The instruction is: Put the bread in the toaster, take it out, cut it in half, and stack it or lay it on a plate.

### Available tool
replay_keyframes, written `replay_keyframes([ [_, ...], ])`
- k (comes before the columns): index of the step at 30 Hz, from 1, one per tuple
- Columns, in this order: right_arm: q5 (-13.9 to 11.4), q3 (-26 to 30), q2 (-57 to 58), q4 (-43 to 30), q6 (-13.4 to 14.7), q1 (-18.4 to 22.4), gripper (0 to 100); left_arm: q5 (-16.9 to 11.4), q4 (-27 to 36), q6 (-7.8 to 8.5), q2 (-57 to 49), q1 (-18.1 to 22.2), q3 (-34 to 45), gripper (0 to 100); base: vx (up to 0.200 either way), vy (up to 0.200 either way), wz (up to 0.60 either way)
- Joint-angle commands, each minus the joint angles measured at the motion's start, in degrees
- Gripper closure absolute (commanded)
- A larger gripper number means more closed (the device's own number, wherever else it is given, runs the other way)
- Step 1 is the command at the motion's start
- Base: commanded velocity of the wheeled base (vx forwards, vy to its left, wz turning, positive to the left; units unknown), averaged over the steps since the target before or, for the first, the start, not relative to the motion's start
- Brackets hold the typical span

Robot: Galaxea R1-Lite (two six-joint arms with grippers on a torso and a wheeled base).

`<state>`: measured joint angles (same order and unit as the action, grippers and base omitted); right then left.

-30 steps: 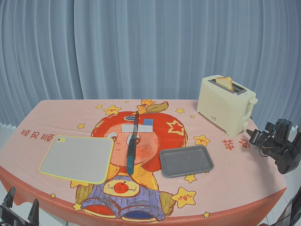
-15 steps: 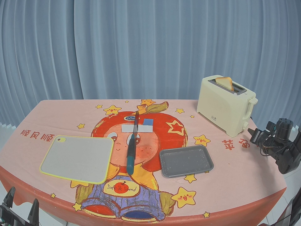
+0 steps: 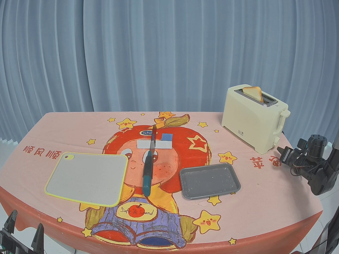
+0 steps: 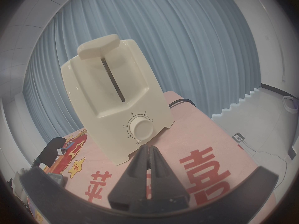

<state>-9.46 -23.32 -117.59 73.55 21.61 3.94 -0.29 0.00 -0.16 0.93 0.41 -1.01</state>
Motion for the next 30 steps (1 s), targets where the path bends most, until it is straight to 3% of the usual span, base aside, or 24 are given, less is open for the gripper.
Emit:
replay_keyframes([
  [1,0.1,-0.5,-0.9,0.0,0.0,-0.1,100,0.0,0.0,-0.02,-0.9,0.0,1.0,0,0.000,0.000,0.00],
  [30,0.2,-2.9,-2.5,-0.1,0.0,-0.1,100,-0.1,0.0,-0.02,-0.9,0.0,1.0,0,0.000,0.000,0.00],
])
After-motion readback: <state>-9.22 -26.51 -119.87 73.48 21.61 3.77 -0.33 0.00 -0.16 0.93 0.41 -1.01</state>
